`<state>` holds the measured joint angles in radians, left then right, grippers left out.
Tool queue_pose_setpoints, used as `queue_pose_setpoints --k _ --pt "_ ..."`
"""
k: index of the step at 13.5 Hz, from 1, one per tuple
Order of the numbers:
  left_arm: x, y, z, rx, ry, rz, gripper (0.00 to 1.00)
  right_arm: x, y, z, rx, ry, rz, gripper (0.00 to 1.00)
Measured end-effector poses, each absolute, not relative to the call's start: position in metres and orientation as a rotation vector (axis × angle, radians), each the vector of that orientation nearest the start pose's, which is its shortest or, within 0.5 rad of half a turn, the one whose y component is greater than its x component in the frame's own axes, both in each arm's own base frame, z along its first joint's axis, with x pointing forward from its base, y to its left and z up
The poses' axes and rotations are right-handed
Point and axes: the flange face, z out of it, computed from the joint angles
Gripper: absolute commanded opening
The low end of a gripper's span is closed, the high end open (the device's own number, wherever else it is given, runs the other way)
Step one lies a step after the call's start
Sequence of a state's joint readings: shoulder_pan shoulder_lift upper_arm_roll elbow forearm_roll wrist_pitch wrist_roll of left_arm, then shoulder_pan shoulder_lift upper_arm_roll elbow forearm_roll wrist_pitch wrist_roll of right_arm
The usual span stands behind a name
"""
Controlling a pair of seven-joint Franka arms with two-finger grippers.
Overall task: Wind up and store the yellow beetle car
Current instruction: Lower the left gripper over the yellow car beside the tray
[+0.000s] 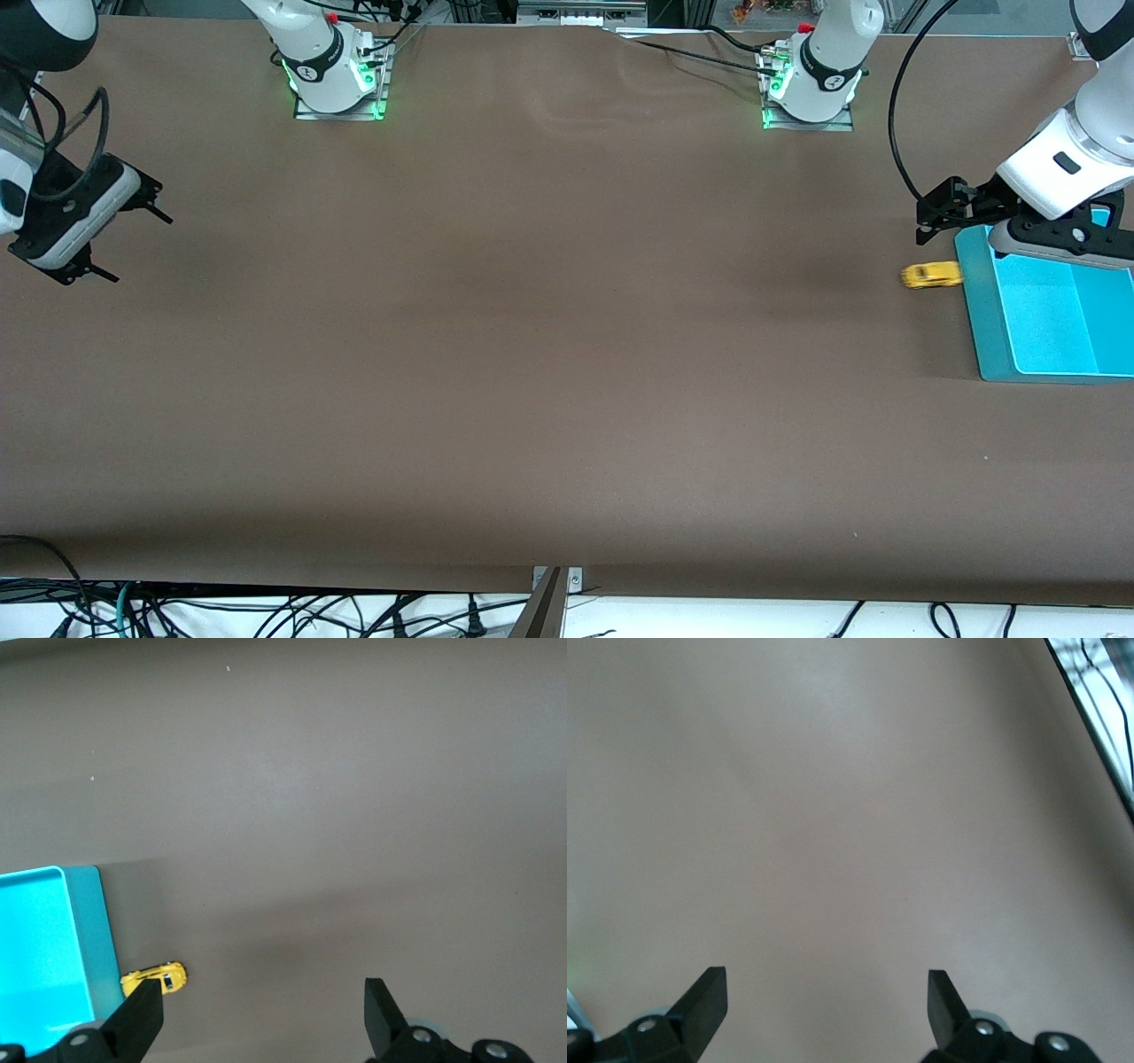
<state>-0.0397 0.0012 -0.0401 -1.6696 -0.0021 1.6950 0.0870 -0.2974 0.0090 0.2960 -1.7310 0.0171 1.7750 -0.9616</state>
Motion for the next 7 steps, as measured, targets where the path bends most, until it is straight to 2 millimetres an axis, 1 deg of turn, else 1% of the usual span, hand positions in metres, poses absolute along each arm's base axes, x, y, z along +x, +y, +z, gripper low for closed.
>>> queue_pose_setpoints --k 4,6,7 --pt "0.562 -0.045 0.588 -3.133 0.261 -0.038 1.0 0.56 0.017 0.571 -2.983 -0.958 -0.029 1.0" --pt "0.561 -0.046 0.587 -3.132 0.264 -0.029 1.0 0.555 0.02 0.573 -3.045 -0.728 -0.001 1.0" --pt "0.559 -0.051 0.586 -3.131 0.278 -0.004 1.0 0.554 0.02 0.573 -3.062 -0.639 0.004 1.0"
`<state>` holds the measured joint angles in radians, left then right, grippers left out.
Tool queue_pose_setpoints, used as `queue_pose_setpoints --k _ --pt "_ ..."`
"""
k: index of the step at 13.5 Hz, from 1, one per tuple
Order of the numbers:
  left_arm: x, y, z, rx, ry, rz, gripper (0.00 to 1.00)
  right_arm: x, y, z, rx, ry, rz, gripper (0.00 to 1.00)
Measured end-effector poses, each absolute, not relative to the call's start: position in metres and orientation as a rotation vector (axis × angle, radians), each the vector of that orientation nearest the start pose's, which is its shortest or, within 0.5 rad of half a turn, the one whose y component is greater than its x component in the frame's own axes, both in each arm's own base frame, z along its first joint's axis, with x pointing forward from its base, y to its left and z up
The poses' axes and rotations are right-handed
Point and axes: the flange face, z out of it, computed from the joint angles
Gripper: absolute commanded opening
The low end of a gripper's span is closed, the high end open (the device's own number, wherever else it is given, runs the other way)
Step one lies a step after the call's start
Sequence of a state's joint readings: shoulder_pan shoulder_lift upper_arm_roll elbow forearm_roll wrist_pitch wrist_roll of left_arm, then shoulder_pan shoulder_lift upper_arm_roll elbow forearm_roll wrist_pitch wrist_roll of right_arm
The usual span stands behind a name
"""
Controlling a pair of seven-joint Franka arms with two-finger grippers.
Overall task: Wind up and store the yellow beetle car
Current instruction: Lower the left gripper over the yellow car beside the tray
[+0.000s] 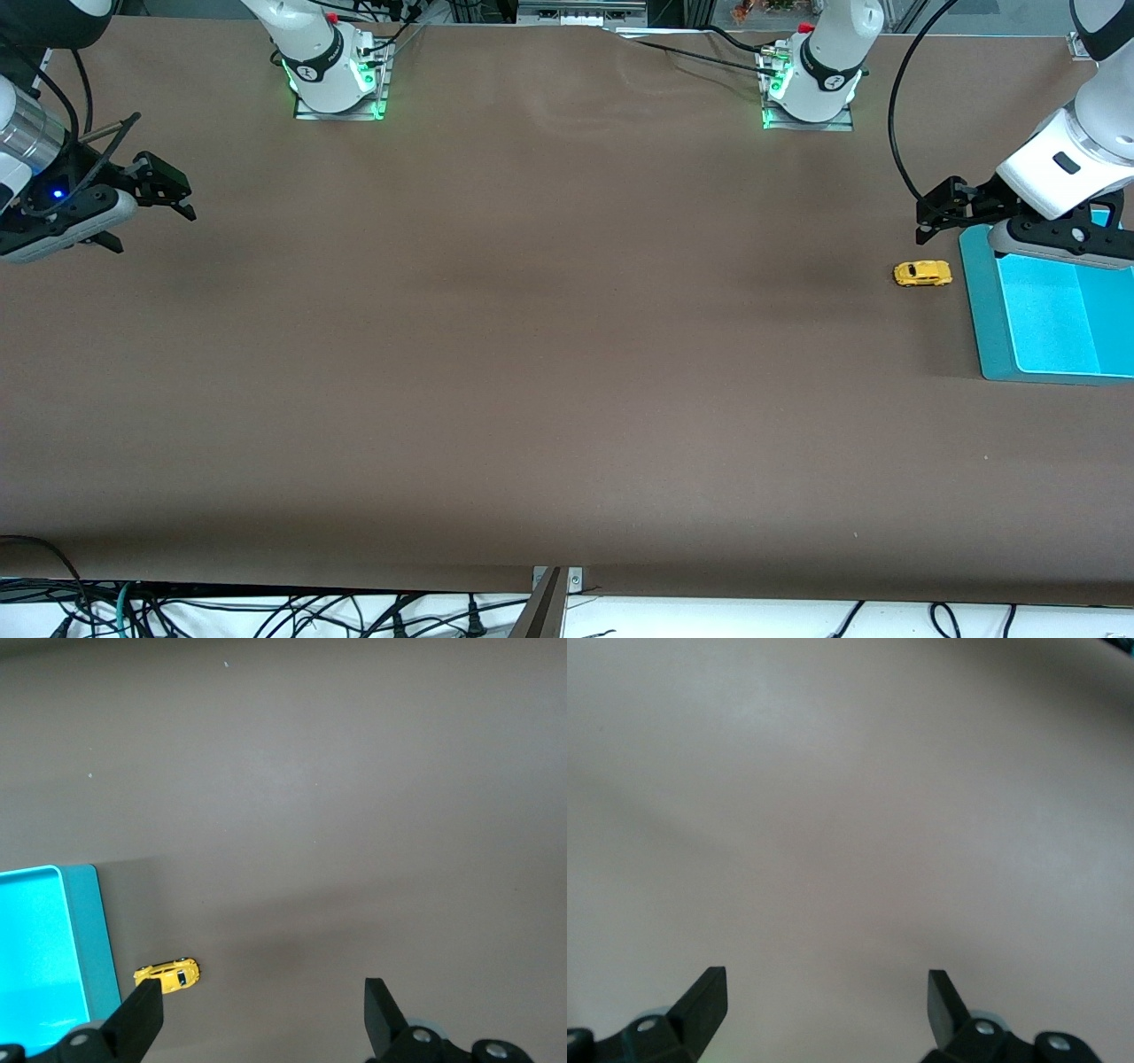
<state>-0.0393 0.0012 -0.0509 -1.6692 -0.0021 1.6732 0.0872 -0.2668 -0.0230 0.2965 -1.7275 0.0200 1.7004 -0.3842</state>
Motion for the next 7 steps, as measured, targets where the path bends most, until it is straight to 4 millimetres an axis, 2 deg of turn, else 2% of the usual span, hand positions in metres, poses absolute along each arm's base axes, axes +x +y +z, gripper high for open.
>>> queue_pose_setpoints --k 3,4,7 --pt "0.549 -0.078 0.576 -3.12 0.358 0.118 1.0 0.554 0.022 0.574 -3.074 -0.424 0.003 1.0" --pt "0.548 -0.083 0.565 -3.113 0.372 0.198 1.0 0.553 0.023 0.575 -3.08 -0.365 0.006 1.0" --pt "0.551 -0.081 0.515 -3.085 0.369 0.488 1.0 0.546 0.026 0.585 -3.097 -0.234 0.007 1.0"
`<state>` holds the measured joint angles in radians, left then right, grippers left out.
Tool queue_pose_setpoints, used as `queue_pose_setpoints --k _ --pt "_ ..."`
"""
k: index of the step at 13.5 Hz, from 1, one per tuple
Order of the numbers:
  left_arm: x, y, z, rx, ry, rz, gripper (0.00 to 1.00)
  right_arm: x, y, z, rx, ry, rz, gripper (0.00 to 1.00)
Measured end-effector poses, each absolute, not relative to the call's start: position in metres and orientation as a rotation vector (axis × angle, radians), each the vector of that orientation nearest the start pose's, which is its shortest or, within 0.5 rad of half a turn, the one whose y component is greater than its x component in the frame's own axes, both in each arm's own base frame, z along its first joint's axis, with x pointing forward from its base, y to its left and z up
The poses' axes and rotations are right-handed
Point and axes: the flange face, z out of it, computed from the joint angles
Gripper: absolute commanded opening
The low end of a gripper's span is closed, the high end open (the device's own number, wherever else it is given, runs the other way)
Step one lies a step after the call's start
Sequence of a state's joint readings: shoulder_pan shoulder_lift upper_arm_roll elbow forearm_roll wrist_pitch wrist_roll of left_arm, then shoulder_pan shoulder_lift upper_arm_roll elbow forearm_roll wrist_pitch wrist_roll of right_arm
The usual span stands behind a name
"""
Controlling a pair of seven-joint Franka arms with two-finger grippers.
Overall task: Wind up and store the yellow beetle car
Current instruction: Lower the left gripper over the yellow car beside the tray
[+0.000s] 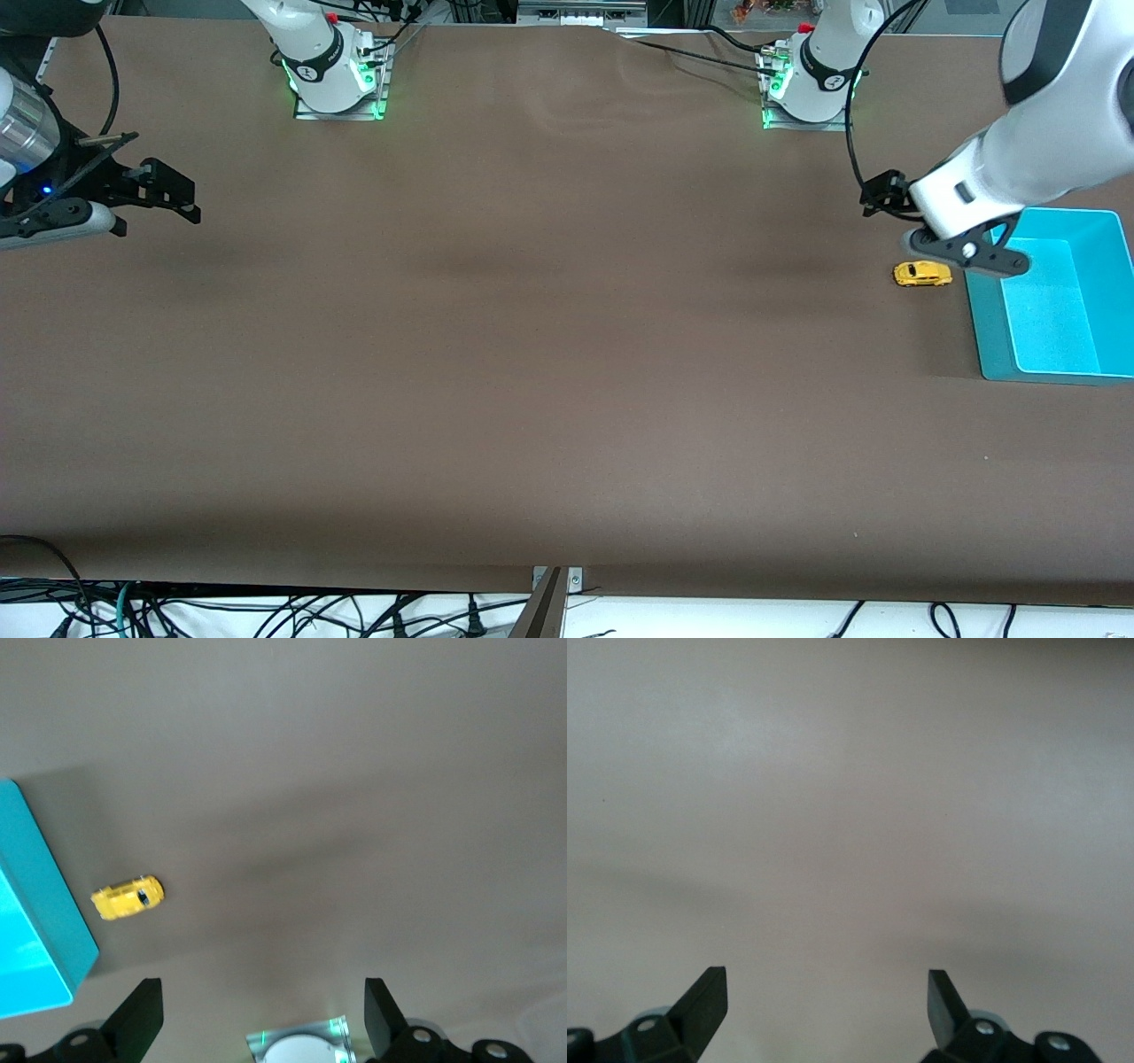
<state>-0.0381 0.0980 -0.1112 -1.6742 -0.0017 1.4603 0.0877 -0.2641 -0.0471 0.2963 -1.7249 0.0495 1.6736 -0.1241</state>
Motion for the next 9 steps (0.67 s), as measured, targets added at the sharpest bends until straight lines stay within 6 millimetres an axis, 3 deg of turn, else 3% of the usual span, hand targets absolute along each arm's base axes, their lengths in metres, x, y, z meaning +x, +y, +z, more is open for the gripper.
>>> queue_pose_setpoints --k 2,6,9 --pt "0.554 -0.073 0.493 -3.066 0.426 0.582 1.0 0.539 0.03 0.594 -3.106 -0.18 0.007 1.0" --pt "0.544 -0.036 0.446 -2.933 0.77 0.731 1.0 0.539 0.031 0.59 -3.105 -0.17 0.025 1.0" --pt "0.538 -0.005 0.406 -2.902 1.001 0.7 1.0 0.54 0.03 0.588 -3.103 -0.17 0.031 1.0"
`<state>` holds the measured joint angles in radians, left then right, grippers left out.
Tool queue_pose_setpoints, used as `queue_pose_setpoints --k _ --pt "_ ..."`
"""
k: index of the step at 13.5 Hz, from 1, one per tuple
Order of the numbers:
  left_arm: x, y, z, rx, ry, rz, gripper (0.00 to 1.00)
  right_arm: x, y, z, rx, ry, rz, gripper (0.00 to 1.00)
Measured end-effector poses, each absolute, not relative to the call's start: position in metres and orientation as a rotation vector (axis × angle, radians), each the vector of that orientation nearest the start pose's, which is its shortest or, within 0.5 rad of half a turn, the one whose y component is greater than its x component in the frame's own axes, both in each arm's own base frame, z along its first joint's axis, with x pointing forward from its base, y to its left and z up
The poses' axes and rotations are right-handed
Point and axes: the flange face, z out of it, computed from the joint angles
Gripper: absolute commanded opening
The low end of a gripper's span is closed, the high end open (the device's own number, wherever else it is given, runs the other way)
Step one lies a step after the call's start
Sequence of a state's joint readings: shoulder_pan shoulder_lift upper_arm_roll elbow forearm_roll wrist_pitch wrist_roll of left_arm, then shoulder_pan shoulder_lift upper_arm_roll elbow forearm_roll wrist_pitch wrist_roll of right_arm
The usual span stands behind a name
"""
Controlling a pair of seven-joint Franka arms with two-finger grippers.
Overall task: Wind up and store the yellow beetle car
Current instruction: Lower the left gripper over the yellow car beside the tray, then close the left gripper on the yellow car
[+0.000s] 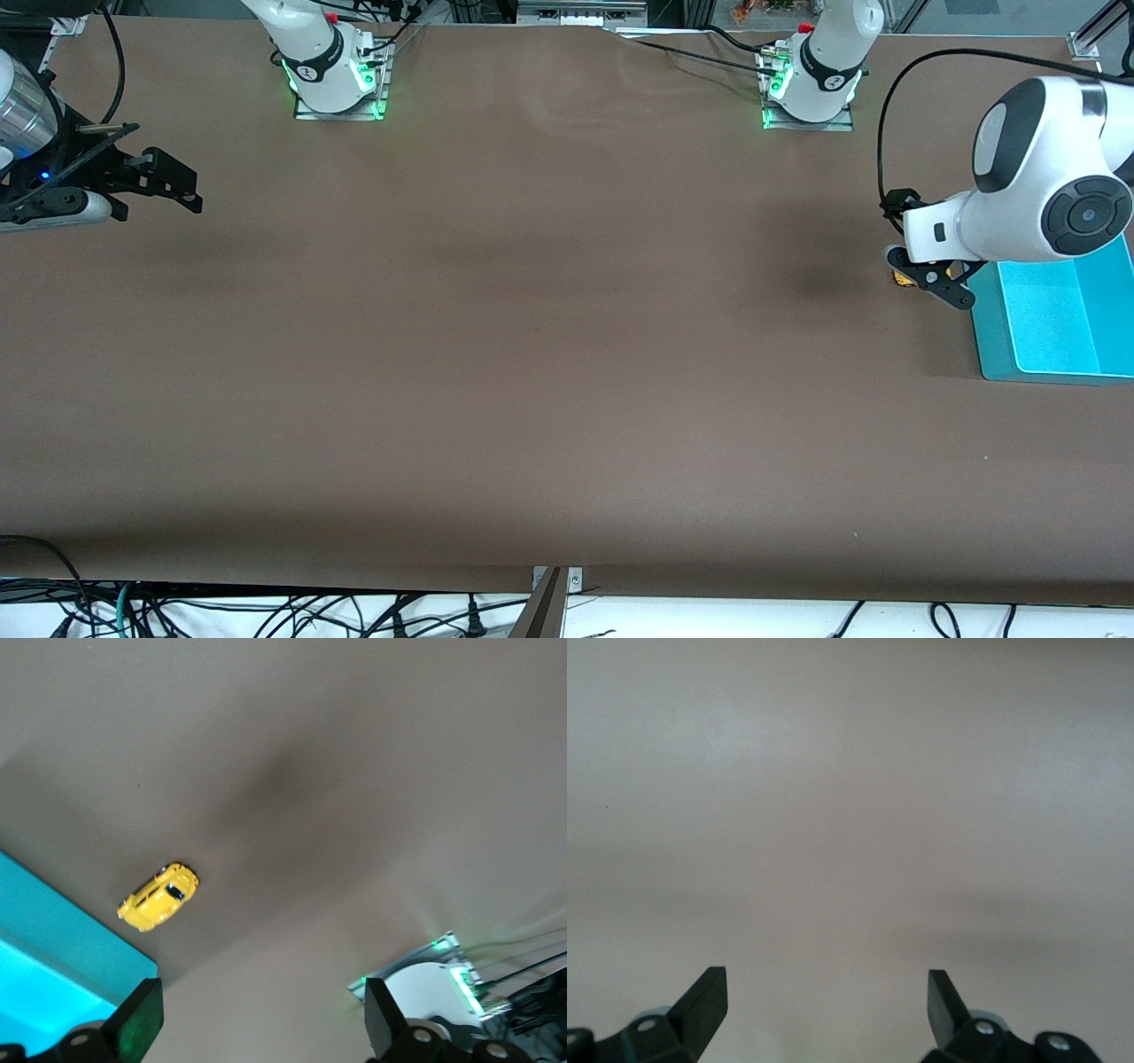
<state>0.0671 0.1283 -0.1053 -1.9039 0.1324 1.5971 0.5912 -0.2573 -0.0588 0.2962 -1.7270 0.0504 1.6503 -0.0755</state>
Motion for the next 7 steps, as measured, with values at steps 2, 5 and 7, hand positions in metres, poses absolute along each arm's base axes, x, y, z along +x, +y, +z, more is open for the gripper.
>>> queue_pose_setpoints --k 2,5,7 --pt "0.533 0.035 0.374 -2.862 1.185 0.624 1.0 0.54 0.03 0.588 -3.104 -0.169 0.03 1.0" --pt "0.509 0.101 0.31 -2.798 1.459 0.428 1.0 0.54 0.029 0.592 -3.104 -0.166 0.017 1.0" --pt "0.488 0.119 0.272 -2.73 1.583 0.349 1.0 0.541 0.027 0.594 -3.104 -0.161 0.011 1.0"
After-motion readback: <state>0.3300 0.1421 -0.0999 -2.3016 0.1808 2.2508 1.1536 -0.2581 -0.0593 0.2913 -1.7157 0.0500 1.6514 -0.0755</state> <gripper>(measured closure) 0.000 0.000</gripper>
